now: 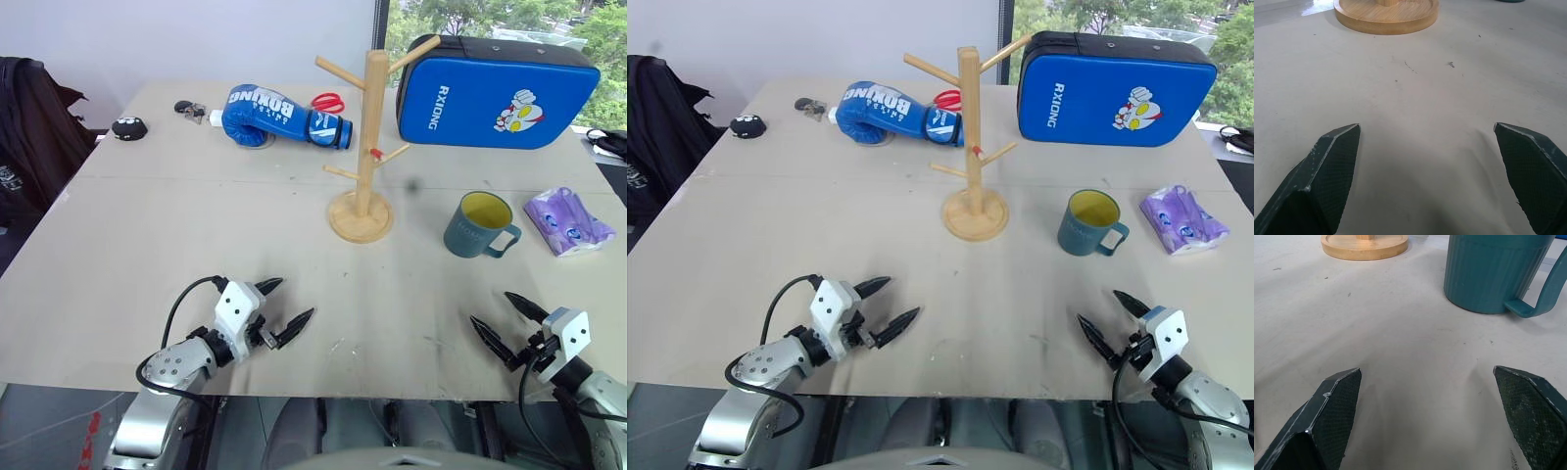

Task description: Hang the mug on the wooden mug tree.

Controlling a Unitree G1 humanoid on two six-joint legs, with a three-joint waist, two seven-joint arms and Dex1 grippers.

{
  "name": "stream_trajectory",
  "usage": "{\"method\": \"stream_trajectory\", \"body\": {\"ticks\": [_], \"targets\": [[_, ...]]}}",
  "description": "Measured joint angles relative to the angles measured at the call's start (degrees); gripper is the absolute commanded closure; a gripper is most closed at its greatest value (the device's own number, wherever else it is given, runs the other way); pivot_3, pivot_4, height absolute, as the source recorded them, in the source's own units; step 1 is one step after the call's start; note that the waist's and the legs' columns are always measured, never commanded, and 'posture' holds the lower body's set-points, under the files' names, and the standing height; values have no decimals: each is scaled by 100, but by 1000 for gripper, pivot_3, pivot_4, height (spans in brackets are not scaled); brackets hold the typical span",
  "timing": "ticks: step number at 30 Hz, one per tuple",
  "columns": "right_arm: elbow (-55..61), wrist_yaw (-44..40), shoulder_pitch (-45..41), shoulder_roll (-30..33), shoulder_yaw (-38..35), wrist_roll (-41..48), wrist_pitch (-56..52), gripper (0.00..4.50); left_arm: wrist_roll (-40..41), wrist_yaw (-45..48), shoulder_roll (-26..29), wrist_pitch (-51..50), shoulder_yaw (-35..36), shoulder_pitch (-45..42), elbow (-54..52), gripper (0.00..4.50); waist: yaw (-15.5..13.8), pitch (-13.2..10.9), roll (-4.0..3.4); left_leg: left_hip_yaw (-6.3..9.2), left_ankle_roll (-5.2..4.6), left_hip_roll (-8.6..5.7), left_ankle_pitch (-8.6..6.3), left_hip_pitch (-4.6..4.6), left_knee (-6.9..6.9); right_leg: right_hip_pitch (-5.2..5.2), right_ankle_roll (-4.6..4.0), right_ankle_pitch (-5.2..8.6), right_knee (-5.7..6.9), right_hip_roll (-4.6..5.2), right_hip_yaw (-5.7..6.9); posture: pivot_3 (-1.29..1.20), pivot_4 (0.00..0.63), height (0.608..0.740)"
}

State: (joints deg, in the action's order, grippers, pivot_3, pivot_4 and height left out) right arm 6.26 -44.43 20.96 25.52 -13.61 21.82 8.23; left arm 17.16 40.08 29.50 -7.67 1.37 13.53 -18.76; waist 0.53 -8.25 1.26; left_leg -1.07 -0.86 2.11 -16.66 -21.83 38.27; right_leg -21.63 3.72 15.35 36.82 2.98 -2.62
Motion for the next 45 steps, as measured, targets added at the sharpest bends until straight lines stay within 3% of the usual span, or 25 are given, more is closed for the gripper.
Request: {"method": "stream_trajectory", "body": {"ticks": [23, 27, 28, 34, 41, 45], "targets": [[-35, 329, -209, -11, -1, -43, -100, 129, 9, 0, -1, -31, 38, -164, 0, 0, 0, 0, 0, 0, 0, 0, 0, 0, 0, 0, 0, 0, 0, 0, 0, 0, 150, 737], [-64, 891, -486, -136, -90, -100, -465, 129, 112, 142, 66, -156, 27, -209, -89, 0, 4, 0, 0, 0, 0, 0, 0, 0, 1, -1, 0, 0, 2, -1, 0, 0, 150, 737], [-116, 1450, -839, -253, -145, -204, -780, 129, 311, 283, 139, -358, -27, -415, -306, 0, 7, 0, 0, 1, 0, -1, 0, 0, 2, -1, 0, -1, 4, 0, 0, 0, 150, 737], [-480, 2591, -1806, -617, -262, -422, -1318, 129, 1004, 483, 313, -1230, -384, -1393, -1286, 0, -1, 1, -5, 6, 2, -3, 1, -7, 3, -3, 0, -1, 3, -1, 2, 0, 150, 737], [-854, 2998, -2344, -787, -305, -498, -1304, 129, 1106, 425, 398, -1724, -715, -1849, -1675, 0, 22, -2, -11, 3, 2, -4, 1, -8, 1, -5, 1, -1, 1, -2, -2, 0, 150, 737], [-972, 3107, -2487, -797, -306, -554, -1263, 1420, 1097, 318, 349, -1767, -836, -1906, -1676, 0, 20, -2, -11, 2, 2, -4, 1, -7, 3, -4, 2, -2, 2, -2, -2, 0, 150, 737]]}}
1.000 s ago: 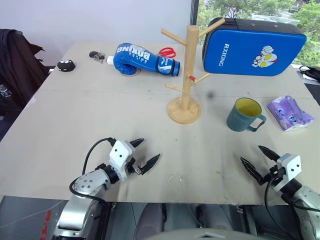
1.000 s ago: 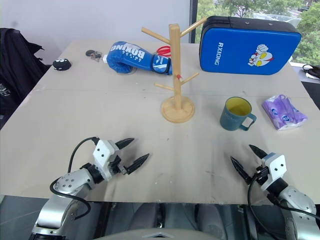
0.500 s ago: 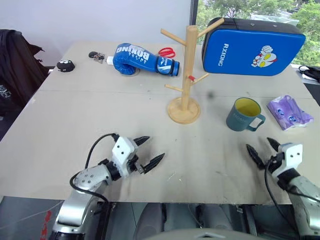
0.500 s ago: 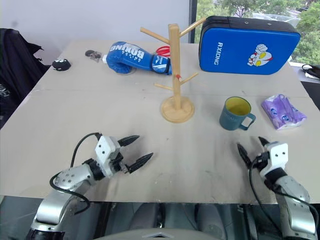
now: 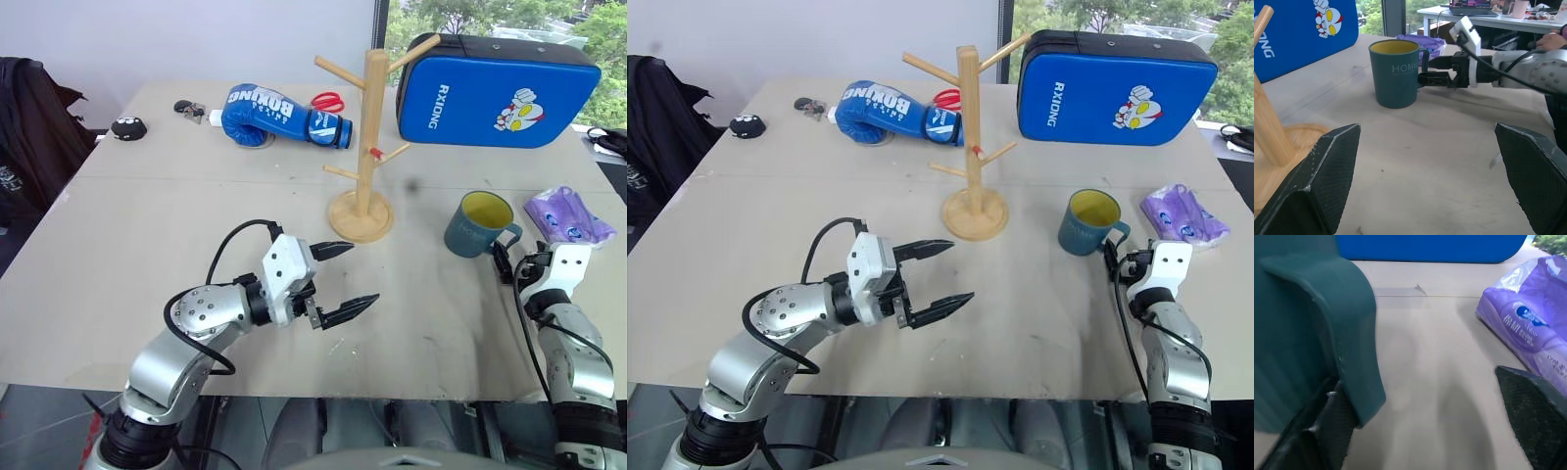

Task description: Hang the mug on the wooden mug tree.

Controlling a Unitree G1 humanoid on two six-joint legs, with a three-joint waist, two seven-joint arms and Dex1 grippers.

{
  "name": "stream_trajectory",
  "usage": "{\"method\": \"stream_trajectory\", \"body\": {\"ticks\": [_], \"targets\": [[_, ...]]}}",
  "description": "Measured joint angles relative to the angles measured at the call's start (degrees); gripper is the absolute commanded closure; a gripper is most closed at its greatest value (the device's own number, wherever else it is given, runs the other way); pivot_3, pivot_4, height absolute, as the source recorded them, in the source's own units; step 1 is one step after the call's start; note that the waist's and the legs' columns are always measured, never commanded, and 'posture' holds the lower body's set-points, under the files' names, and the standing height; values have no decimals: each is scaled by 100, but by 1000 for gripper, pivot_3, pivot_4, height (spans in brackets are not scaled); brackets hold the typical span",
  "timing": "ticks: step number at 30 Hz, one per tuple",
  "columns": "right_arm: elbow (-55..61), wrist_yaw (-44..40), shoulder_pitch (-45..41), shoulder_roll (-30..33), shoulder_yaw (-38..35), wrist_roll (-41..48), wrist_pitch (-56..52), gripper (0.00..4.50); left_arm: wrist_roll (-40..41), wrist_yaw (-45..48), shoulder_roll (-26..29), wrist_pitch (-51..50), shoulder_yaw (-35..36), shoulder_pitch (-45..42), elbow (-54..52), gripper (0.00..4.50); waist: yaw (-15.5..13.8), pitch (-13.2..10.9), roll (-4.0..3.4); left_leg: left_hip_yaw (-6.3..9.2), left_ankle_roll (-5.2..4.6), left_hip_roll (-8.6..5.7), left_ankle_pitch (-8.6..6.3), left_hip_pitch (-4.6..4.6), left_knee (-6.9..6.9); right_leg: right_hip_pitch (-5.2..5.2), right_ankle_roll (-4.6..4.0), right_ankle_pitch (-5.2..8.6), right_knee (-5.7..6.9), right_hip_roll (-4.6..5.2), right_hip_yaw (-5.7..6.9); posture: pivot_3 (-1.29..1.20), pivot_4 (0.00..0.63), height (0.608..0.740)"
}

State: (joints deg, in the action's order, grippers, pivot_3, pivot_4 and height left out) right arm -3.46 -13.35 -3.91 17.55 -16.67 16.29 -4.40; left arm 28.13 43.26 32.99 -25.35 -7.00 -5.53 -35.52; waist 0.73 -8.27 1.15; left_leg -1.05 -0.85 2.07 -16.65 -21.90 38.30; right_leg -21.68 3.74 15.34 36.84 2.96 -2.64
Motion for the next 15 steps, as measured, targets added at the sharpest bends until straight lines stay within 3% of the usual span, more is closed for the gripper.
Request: {"method": "stream_trajectory", "body": {"ticks": [6, 11, 15], "targets": [[-144, -13, -124, -11, 44, -65, 56, 4399, -17, -79, -14, 4, -5, 0, 0, 0, 3, 0, 0, -1, 0, 0, 0, 0, -1, -1, 0, 0, 0, 0, -1, 0, 150, 737], [-165, -186, -186, -2, 127, -64, 47, 4461, -64, -129, -21, 49, -3, 7, 1, 0, 0, -1, -1, -1, 0, 0, 0, -1, -1, -1, 0, 0, -1, 0, -1, 0, 150, 737], [-59, -798, -224, 212, 154, 258, -129, 4461, -81, -150, -19, 80, 152, 43, 1, 0, 2, -5, -8, -1, 0, 1, 0, -1, -1, -1, 0, 0, -1, 0, 0, 0, 150, 737]]}}
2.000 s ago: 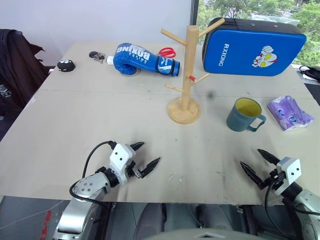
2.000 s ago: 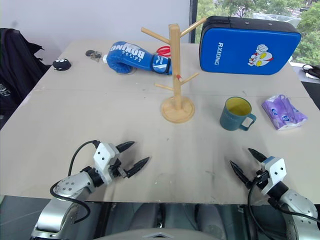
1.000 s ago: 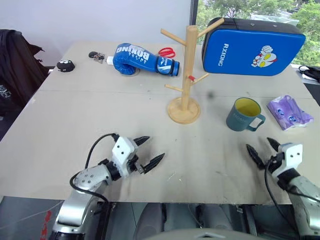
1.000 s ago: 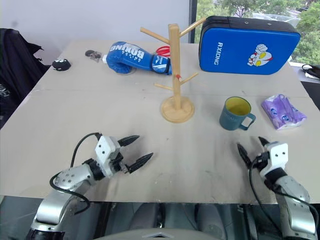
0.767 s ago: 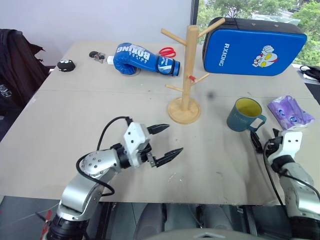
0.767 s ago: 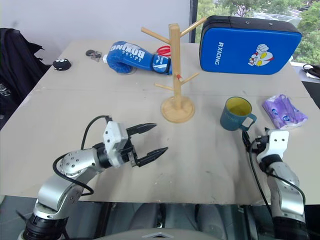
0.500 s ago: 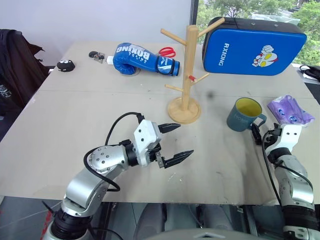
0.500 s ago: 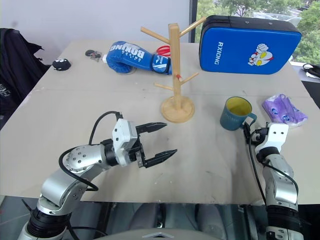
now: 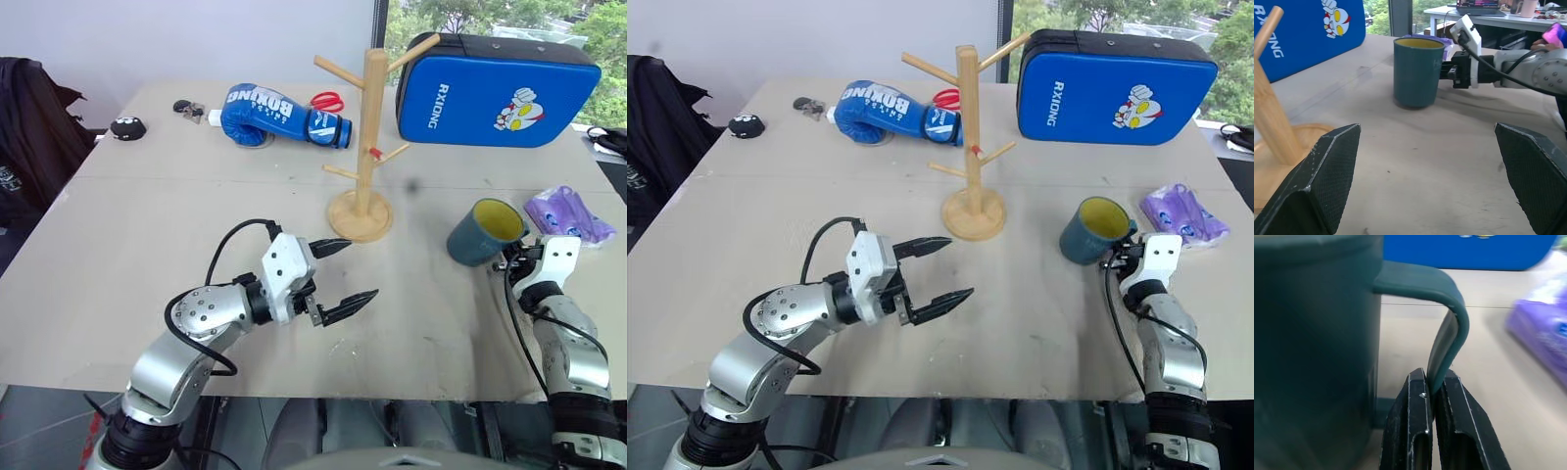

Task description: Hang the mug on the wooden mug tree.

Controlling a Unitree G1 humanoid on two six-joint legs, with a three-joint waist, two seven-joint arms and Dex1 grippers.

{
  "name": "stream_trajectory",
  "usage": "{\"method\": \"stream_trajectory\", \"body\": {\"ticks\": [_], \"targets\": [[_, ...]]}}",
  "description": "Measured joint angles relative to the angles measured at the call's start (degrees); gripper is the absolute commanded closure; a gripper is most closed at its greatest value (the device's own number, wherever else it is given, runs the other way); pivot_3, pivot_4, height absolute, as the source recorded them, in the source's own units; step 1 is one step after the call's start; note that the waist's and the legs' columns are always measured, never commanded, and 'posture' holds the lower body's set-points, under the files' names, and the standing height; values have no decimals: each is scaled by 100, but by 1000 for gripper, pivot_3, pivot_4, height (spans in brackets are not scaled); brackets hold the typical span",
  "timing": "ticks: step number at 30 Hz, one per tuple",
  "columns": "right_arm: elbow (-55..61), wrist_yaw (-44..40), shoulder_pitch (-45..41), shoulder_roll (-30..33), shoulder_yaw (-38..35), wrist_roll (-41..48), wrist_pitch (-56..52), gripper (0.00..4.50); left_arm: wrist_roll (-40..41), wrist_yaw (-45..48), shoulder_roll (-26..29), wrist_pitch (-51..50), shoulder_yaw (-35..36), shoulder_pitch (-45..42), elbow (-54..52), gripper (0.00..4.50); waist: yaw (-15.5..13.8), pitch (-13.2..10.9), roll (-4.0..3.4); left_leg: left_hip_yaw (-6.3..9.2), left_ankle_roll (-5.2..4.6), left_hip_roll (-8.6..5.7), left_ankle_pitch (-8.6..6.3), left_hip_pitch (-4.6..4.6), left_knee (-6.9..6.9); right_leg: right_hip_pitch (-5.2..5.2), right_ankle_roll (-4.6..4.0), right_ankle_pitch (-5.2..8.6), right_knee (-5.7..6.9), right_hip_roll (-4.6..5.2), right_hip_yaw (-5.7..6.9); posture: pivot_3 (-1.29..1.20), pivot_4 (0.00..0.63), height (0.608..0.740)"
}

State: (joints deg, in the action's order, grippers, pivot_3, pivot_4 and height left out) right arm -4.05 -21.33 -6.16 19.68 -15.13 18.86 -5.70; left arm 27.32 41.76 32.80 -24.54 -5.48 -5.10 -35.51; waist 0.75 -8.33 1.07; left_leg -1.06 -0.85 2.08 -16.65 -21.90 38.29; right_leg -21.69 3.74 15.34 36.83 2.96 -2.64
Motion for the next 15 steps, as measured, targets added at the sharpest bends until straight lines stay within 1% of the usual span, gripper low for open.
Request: {"method": "stream_trajectory", "body": {"ticks": [3, 5, 7, 10, 12, 15], "targets": [[239, -544, -129, 322, 98, 218, -194, 4461, 86, -41, 7, 0, 315, 20, 1, 0, 5, -4, -5, 0, -1, 1, 0, 1, 0, 0, 0, 0, 0, 0, 0, 0, 150, 737], [556, -919, -285, 737, 303, 274, -507, 4461, 288, -58, 7, -10, 590, 17, 1, 0, 11, -11, -15, -2, -1, 1, 0, -1, 1, -2, 0, 0, 0, 0, -1, 0, 150, 737], [1129, -1272, -623, 1265, 561, 385, -1086, 4461, 515, -78, 29, -35, 944, 1, 2, 0, 11, -12, -16, 2, -1, 2, -1, -2, 0, -5, 0, 0, 1, -1, 1, 0, 150, 737], [1992, -1479, -1359, 1793, 896, 644, -2096, 4461, 815, -137, 34, -111, 1227, -70, 0, 0, 5, -13, -14, 10, -1, 3, -1, -7, 1, -5, 0, 0, -1, -1, 7, 0, 150, 737], [2489, -1500, -2074, 2057, 1204, 788, -2852, 4461, 1019, -197, 29, -151, 1310, -73, -11, 0, 4, -13, -12, 11, -1, 3, -1, -9, 1, -7, 0, 0, -3, 1, 9, 0, 150, 737], [3015, -1324, -3158, 2041, 1597, 1111, -4063, 4461, 1170, -178, 74, -144, 1466, 90, -49, 0, -3, -14, -7, 19, -1, 3, 0, -21, 1, -14, 0, 0, -5, 3, 17, 0, 150, 737]]}}
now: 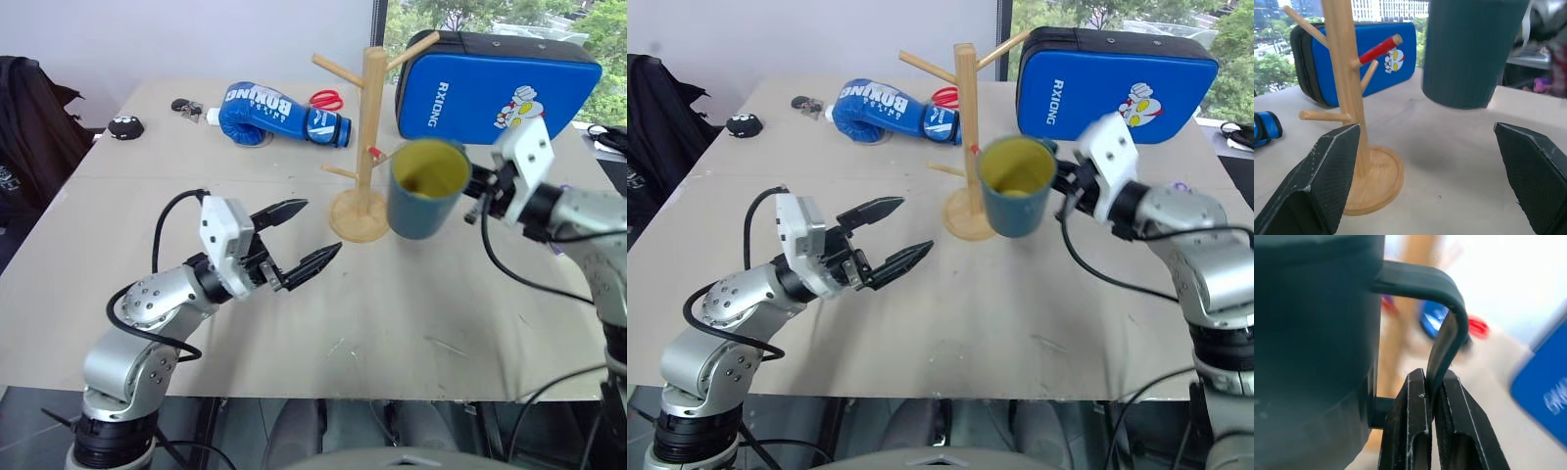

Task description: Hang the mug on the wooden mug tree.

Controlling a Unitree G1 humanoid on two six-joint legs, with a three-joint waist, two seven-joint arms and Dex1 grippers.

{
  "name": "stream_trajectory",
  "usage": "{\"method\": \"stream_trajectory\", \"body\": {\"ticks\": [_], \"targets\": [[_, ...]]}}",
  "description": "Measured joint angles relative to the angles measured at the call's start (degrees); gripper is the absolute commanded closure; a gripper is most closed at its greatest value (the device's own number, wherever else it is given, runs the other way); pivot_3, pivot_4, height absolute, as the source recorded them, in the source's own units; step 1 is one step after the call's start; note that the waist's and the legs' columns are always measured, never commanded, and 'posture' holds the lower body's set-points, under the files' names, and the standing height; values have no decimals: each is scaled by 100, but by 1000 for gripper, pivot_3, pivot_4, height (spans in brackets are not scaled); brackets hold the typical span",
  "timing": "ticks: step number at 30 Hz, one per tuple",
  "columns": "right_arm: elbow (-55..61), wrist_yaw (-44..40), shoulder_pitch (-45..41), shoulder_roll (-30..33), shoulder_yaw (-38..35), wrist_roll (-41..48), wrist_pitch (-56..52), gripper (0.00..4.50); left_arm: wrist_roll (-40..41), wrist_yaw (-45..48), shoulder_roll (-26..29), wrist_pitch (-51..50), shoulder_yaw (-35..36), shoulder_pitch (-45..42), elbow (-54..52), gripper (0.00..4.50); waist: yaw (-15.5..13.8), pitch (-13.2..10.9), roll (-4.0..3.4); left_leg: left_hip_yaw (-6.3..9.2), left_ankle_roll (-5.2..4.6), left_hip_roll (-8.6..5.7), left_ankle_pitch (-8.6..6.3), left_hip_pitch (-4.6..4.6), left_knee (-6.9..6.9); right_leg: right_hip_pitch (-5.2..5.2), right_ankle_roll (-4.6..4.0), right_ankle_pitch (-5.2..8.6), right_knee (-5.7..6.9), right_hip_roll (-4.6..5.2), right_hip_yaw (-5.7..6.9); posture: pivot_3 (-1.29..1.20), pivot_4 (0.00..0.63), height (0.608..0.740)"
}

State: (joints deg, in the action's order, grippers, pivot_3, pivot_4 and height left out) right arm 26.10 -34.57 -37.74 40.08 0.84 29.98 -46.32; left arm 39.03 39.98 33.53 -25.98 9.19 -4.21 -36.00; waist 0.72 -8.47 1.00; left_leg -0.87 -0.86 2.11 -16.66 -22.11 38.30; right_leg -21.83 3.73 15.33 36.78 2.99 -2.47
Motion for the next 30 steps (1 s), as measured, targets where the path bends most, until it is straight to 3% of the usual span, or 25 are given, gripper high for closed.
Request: {"method": "stream_trajectory", "body": {"ticks": [5, 9, 18, 30], "targets": [[214, 473, -1024, -370, 452, 227, -1549, 4461, 187, 163, 99, 61, 317, 246, -19, 0, -15, -3, 3, 12, 1, 2, 1, -19, 3, -12, -2, 0, 1, 8, 14, 0, 150, 737], [212, 740, -1305, -414, 549, 202, -2361, 4461, 506, 209, 68, 176, 728, 387, -21, 0, -30, 0, 7, 19, 4, -2, 3, -65, 11, -47, 0, -1, 2, 15, 21, 0, 150, 737], [84, 911, -1435, -520, 777, 119, -2920, 4461, 627, 304, -60, 496, 919, 789, -27, 0, 19, 0, 8, 2, 3, -5, 3, -79, 6, -76, 0, -2, 11, 9, 11, 0, 150, 737], [-335, 1448, -1871, -1118, 995, -311, -3318, 4461, 652, 326, -132, 674, 994, 917, -34, 0, 21, 0, 7, -1, 7, -6, 6, -79, 5, -80, 0, -2, 13, 9, 9, 0, 150, 737]]}}
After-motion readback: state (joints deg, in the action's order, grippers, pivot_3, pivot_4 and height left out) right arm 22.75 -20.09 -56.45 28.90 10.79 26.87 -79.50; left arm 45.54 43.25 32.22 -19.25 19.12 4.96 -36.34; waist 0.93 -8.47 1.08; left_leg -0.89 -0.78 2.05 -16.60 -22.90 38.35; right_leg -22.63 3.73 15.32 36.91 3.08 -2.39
